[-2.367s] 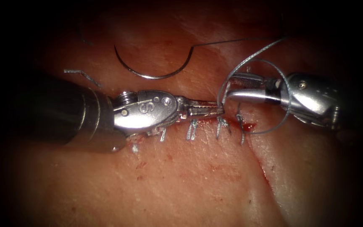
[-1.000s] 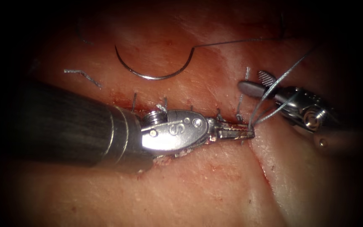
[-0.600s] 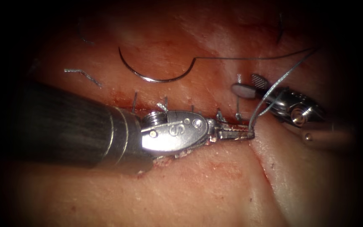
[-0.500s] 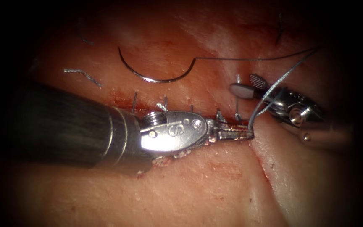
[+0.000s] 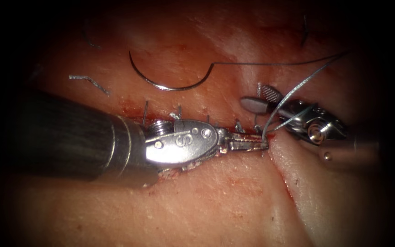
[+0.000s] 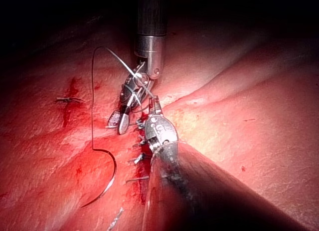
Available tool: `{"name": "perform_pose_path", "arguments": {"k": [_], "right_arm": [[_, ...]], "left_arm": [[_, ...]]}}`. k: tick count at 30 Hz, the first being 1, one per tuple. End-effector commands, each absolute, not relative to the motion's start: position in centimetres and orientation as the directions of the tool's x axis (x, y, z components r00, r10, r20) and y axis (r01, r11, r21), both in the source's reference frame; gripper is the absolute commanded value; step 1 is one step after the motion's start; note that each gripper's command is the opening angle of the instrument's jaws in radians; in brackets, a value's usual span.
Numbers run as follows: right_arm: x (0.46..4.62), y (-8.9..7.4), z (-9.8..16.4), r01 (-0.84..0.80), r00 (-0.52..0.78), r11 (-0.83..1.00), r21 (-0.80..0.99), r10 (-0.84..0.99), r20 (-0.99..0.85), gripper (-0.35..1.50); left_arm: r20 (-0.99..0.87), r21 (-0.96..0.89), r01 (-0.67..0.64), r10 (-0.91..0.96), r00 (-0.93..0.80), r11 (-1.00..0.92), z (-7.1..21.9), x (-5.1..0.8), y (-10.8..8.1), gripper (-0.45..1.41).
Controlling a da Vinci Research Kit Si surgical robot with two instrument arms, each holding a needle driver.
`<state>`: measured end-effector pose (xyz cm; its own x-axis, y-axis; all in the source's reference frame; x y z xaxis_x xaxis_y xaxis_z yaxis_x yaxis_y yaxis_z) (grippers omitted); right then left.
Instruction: Wound Closure
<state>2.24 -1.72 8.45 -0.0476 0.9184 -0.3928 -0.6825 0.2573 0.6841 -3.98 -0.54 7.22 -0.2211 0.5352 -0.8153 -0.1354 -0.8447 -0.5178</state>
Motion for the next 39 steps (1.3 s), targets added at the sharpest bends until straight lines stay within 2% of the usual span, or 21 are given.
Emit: {"name": "perform_pose_path", "arguments": {"k": [1, 3, 4, 6, 18, 25, 39], "right_arm": [[2.32, -1.8, 8.5, -0.676, -0.041, 0.263, 0.689, 0.919, -0.391, 0.91], [2.35, -1.8, 8.5, -0.661, -0.021, 0.280, 0.696, 0.920, -0.391, 0.54], [2.36, -1.8, 8.5, -0.657, -0.016, 0.285, 0.698, 0.921, -0.390, 0.44], [2.36, -1.8, 8.5, -0.637, -0.002, 0.301, 0.710, 0.920, -0.392, -0.35], [2.20, -1.7, 8.1, -0.618, 0.002, 0.359, 0.699, 0.891, -0.455, -0.35], [1.91, -1.8, 7.8, -0.640, -0.014, 0.378, 0.669, 0.865, -0.502, -0.35], [1.98, -2.3, 7.7, -0.616, 0.008, 0.414, 0.670, 0.854, -0.520, -0.35]], "left_arm": [[-0.816, -0.517, -0.137, 0.534, -0.220, -0.845, 7.3, -4.03, -0.6, -0.45], [-0.816, -0.517, -0.136, 0.534, -0.220, -0.845, 7.3, -4.03, -0.5, -0.45], [-0.816, -0.517, -0.136, 0.534, -0.220, -0.845, 7.3, -4.03, -0.5, -0.45], [-0.816, -0.516, -0.138, 0.534, -0.220, -0.845, 7.3, -4.01, -0.5, -0.45], [-0.816, -0.512, -0.153, 0.534, -0.219, -0.845, 7.3, -3.88, -0.4, -0.45], [-0.813, -0.506, -0.179, 0.536, -0.230, -0.844, 7.5, -3.72, -0.2, -0.45], [-0.803, -0.488, -0.248, 0.542, -0.249, -0.837, 7.7, -3.49, 1.3, -0.45]]}}
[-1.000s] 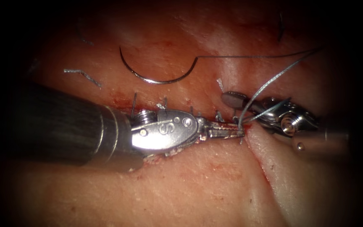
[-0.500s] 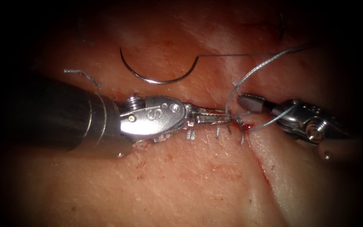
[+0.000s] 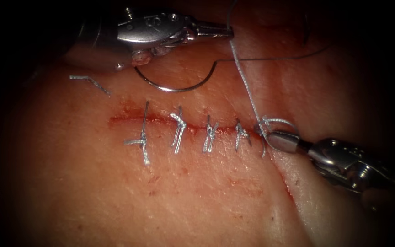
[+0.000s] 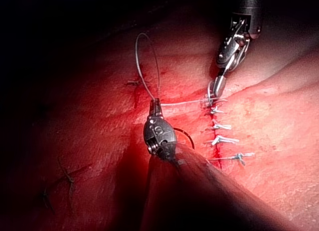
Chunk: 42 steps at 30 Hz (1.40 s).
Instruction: Wound Closure
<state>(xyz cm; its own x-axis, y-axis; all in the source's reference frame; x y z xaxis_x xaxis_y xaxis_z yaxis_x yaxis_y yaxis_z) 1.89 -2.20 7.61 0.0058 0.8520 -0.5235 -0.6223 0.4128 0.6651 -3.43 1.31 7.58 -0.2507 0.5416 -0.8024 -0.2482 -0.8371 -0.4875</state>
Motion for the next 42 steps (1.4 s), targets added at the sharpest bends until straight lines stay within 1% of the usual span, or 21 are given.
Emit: {"name": "perform_pose_path", "arguments": {"k": [1, 8, 18, 25, 28, 34, 36, 42], "right_arm": [[1.99, -2.3, 7.7, -0.613, 0.009, 0.416, 0.671, 0.854, -0.520, -0.35], [2.08, -2.5, 7.6, -0.576, 0.054, 0.460, 0.675, 0.846, -0.531, -0.35], [2.12, -2.8, 7.4, -0.523, 0.104, 0.526, 0.671, 0.820, -0.562, -0.35], [2.10, -2.9, 7.3, -0.501, 0.111, 0.542, 0.675, 0.814, -0.571, -0.35], [2.11, -2.9, 7.3, -0.496, 0.114, 0.548, 0.674, 0.810, -0.575, -0.35], [2.13, -3.0, 7.1, -0.477, 0.124, 0.569, 0.670, 0.798, -0.589, -0.35], [2.15, -3.0, 7.1, -0.467, 0.134, 0.582, 0.666, 0.791, -0.597, -0.35], [2.17, -3.1, 7.0, -0.451, 0.148, 0.604, 0.657, 0.776, -0.613, -0.35]], "left_arm": [[-0.801, -0.488, -0.252, 0.543, -0.251, -0.836, 7.7, -3.51, 1.4, -0.45], [-0.799, -0.472, -0.257, 0.532, -0.280, -0.844, 8.1, -3.72, 1.7, -0.45], [-0.794, -0.455, -0.271, 0.524, -0.309, -0.848, 8.4, -3.78, 2.2, -0.45], [-0.792, -0.418, -0.343, 0.522, -0.315, -0.841, 8.6, -3.83, 2.4, -0.45], [-0.813, -0.351, -0.368, 0.476, -0.336, -0.861, 8.7, -3.86, 2.5, -0.45], [-0.828, -0.288, -0.386, 0.431, -0.360, -0.876, 8.7, -3.87, 2.7, -0.45], [-0.839, -0.232, -0.391, 0.387, -0.383, -0.891, 8.8, -3.84, 2.8, -0.45], [-0.845, -0.168, -0.402, 0.341, -0.412, -0.900, 8.8, -3.89, 3.0, -0.45]]}}
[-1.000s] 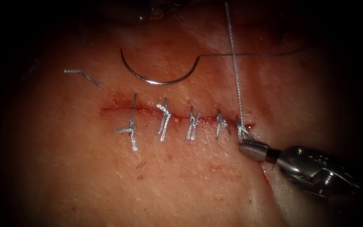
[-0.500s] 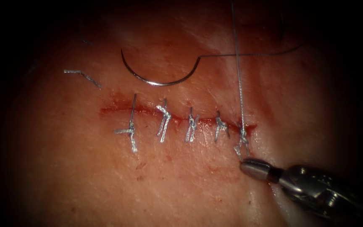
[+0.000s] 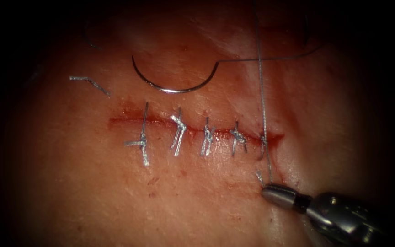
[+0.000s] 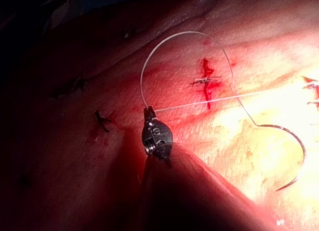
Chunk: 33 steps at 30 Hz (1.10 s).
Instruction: Wound Closure
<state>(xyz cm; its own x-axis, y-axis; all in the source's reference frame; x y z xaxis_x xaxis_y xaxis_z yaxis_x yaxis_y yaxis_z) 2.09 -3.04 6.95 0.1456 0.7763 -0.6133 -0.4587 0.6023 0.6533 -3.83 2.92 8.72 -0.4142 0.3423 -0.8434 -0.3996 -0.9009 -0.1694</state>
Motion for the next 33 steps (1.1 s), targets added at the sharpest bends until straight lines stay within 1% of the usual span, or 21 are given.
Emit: {"name": "perform_pose_path", "arguments": {"k": [1, 7, 21, 33], "right_arm": [[2.18, -3.11, 6.97, -0.443, 0.151, 0.607, 0.660, 0.776, -0.612, -0.35], [2.24, -3.27, 6.84, -0.392, 0.178, 0.630, 0.670, 0.767, -0.617, -0.35], [2.28, -3.61, 6.82, -0.364, 0.216, 0.656, 0.661, 0.750, -0.626, -0.35], [2.28, -3.68, 6.85, -0.356, 0.233, 0.659, 0.662, 0.749, -0.620, -0.35]], "left_arm": [[-0.844, -0.167, -0.406, 0.343, -0.413, -0.898, 8.76, -3.91, 2.99, -0.45], [-0.846, -0.144, -0.406, 0.325, -0.423, -0.903, 8.79, -3.98, 3.00, -0.45], [-0.844, -0.054, -0.409, 0.261, -0.469, -0.911, 8.68, -4.02, 3.18, -0.45], [-0.842, -0.045, -0.414, 0.258, -0.475, -0.909, 8.67, -4.04, 3.20, -0.45]]}}
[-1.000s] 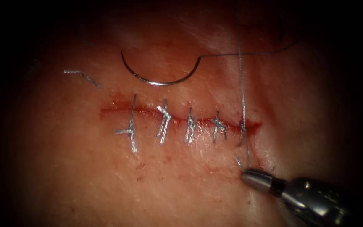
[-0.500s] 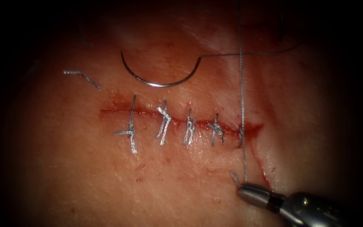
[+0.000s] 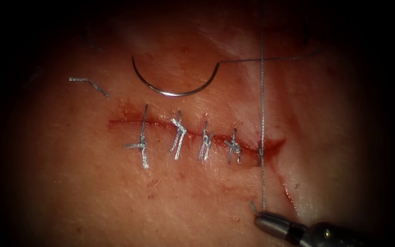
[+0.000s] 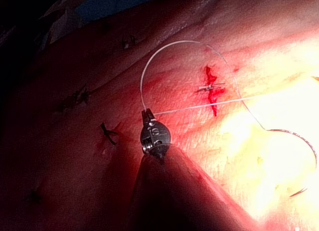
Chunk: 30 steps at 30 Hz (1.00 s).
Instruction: Wound Closure
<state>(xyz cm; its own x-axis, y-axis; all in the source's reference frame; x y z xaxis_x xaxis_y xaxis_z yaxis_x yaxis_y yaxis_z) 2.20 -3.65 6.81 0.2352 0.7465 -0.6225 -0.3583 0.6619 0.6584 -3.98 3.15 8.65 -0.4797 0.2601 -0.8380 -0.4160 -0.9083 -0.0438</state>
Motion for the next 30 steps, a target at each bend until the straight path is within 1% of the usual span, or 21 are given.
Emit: {"name": "perform_pose_path", "arguments": {"k": [1, 3, 6, 8, 9, 10, 11, 12, 13, 15, 16, 20, 24, 30], "right_arm": [[2.29, -3.7, 6.9, -0.361, 0.234, 0.657, 0.662, 0.751, -0.618, -0.35], [2.30, -3.6, 6.8, -0.357, 0.219, 0.658, 0.663, 0.749, -0.626, -0.35], [2.33, -3.5, 6.8, -0.340, 0.231, 0.697, 0.631, 0.713, -0.662, -0.35], [2.33, -3.4, 6.8, -0.357, 0.233, 0.711, 0.606, 0.696, -0.679, -0.35], [2.34, -3.4, 6.8, -0.357, 0.233, 0.710, 0.607, 0.697, -0.678, -0.32], [2.33, -3.4, 6.8, -0.357, 0.232, 0.709, 0.609, 0.699, -0.677, -0.01], [2.33, -3.4, 6.8, -0.354, 0.236, 0.716, 0.602, 0.691, -0.683, 0.15], [2.32, -3.3, 6.7, -0.354, 0.236, 0.714, 0.604, 0.693, -0.682, 0.37], [2.32, -3.3, 6.7, -0.354, 0.236, 0.714, 0.605, 0.694, -0.681, 0.71], [2.30, -3.3, 6.7, -0.355, 0.235, 0.713, 0.605, 0.695, -0.680, 1.04], [2.27, -3.3, 6.7, -0.356, 0.235, 0.712, 0.605, 0.695, -0.680, 1.11], [2.14, -3.3, 6.6, -0.351, 0.232, 0.709, 0.611, 0.698, -0.677, 1.23], [1.96, -3.1, 6.5, -0.346, 0.229, 0.687, 0.639, 0.722, -0.653, 1.30], [1.60, -2.8, 6.5, -0.363, 0.207, 0.637, 0.681, 0.767, -0.607, 1.30]], "left_arm": [[-0.843, -0.047, -0.410, 0.257, -0.473, -0.911, 8.7, -4.04, 3.2, -0.45], [-0.848, -0.057, -0.395, 0.254, -0.466, -0.917, 8.7, -4.05, 3.2, -0.45], [-0.854, -0.091, -0.372, 0.265, -0.447, -0.924, 8.6, -4.05, 3.1, -0.45], [-0.857, -0.113, -0.362, 0.275, -0.436, -0.925, 8.5, -4.07, 3.0, -0.45], [-0.858, -0.126, -0.353, 0.280, -0.430, -0.927, 8.4, -4.08, 3.0, -0.45], [-0.859, -0.142, -0.347, 0.290, -0.422, -0.927, 8.3, -4.09, 3.0, -0.45], [-0.859, -0.155, -0.337, 0.295, -0.418, -0.929, 8.2, -4.10, 2.9, -0.45], [-0.861, -0.165, -0.332, 0.300, -0.410, -0.929, 8.2, -4.11, 2.9, -0.45], [-0.866, -0.181, -0.320, 0.305, -0.396, -0.930, 8.0, -4.12, 2.9, -0.45], [-0.873, -0.208, -0.304, 0.317, -0.371, -0.930, 7.8, -4.15, 2.8, -0.45], [-0.876, -0.218, -0.298, 0.321, -0.361, -0.929, 7.7, -4.16, 2.8, -0.45], [-0.882, -0.265, -0.277, 0.349, -0.318, -0.923, 7.2, -4.21, 2.7, -0.45], [-0.894, -0.273, -0.252, 0.341, -0.290, -0.928, 6.8, -4.25, 2.6, -0.45], [-0.908, -0.275, -0.228, 0.330, -0.256, -0.934, 6.3, -4.26, 2.5, -0.45]]}}
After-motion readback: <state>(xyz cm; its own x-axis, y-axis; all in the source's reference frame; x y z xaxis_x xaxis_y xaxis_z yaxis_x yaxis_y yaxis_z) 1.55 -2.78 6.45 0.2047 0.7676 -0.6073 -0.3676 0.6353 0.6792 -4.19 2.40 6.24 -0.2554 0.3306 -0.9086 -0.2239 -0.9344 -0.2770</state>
